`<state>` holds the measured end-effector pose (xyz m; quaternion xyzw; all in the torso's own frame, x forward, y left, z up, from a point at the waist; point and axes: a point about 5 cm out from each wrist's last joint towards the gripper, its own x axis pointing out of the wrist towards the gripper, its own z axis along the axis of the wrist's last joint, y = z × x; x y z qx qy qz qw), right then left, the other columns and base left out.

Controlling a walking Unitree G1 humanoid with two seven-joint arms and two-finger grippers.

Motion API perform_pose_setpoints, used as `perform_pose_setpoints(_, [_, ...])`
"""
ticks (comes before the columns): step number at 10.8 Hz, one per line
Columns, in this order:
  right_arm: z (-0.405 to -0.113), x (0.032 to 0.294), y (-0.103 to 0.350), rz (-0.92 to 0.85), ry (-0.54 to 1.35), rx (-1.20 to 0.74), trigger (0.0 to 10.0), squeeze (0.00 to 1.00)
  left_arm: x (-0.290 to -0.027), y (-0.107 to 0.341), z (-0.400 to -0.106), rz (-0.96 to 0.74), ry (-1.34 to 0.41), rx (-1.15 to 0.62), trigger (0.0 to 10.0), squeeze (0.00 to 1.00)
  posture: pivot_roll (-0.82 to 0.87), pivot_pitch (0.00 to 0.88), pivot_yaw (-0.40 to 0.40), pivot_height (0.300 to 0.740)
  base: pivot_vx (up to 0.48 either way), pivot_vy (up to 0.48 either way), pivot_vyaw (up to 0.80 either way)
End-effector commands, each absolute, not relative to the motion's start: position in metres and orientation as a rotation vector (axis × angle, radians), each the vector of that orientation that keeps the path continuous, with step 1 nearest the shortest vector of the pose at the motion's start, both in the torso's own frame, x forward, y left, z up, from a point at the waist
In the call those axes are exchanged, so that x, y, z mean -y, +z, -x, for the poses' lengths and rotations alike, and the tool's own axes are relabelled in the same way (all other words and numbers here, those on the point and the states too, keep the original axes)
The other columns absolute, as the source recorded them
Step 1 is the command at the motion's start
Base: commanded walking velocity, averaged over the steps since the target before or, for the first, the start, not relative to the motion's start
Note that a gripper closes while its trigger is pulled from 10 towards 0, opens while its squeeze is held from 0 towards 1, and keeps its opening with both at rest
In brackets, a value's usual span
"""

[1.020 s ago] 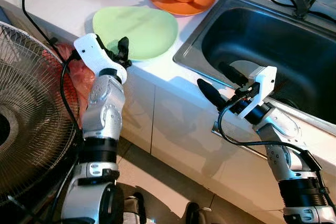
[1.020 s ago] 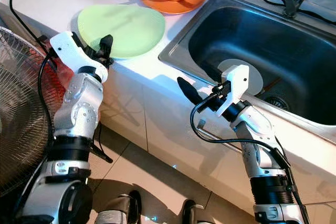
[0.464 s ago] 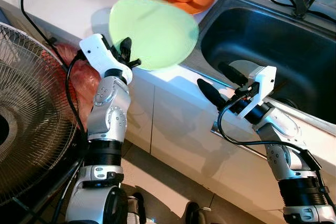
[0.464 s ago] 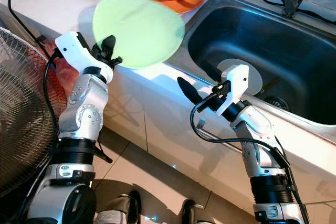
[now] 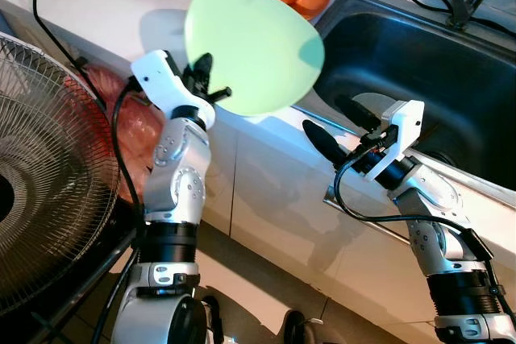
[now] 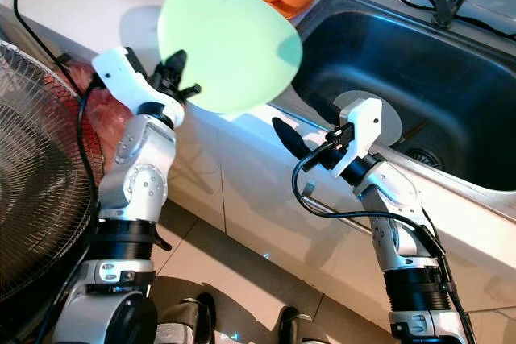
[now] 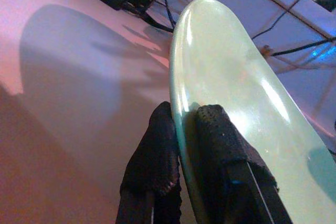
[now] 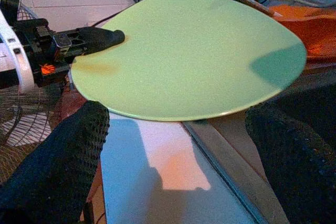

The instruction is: Kitchen organization

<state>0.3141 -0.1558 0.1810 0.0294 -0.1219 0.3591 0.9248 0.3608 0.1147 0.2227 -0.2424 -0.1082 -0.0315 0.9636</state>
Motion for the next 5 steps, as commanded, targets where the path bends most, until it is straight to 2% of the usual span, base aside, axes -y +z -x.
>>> perform_pose_setpoints(1, [-0.314, 0.161, 0.183, -0.037, 0.728, 0.254, 10.0, 0.00, -0.106, 0.217, -0.359, 0.475, -0.099, 0.189, 10.0, 0.00, 0.04, 0.178, -0.082, 0.740, 0.000, 0.000, 0.00])
perform_pose_setpoints(5, [-0.317, 0.173, 0.187, -0.014, 0.674, 0.268, 10.0, 0.00, -0.096, 0.236, -0.355, 0.511, -0.171, 0.256, 10.0, 0.00, 0.03, 0.180, -0.075, 0.740, 0.000, 0.000, 0.00])
